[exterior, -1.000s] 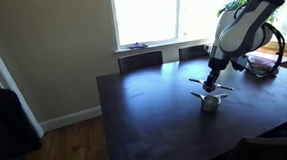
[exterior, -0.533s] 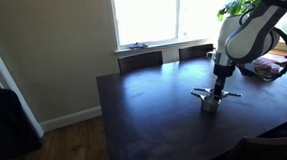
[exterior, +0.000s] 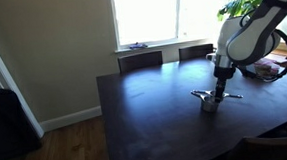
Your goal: Stack the measuring cups together from smallest to biggest
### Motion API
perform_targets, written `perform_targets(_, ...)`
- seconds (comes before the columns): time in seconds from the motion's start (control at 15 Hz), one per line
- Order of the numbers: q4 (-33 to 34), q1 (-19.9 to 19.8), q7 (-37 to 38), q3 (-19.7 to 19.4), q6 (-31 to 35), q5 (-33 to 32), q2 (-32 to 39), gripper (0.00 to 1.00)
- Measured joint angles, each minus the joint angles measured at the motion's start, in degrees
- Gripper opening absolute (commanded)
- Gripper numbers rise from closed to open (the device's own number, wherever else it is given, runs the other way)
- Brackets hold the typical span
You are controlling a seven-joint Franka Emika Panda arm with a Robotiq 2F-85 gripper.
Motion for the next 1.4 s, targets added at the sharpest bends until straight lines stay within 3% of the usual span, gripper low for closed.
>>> perform_targets(0.93,3.8,1.7,0.2,-0.1,0.8,-0.6,3.7,0.45)
perform_targets(1.0,4.3,1.7,0.2,-0.1,0.8,-0.6,4.1,0.63)
perform_targets(1.07,4.7,1.7,0.2,-0.1,0.8,-0.6,4.5,0.92)
perform_targets(1.2,5.2,1.7,0.2,-0.1,0.8,-0.6,5.0,0.99)
perform_targets(1.4,5.2,1.8,0.2,-0.1,0.8,-1.0,5.0,1.0)
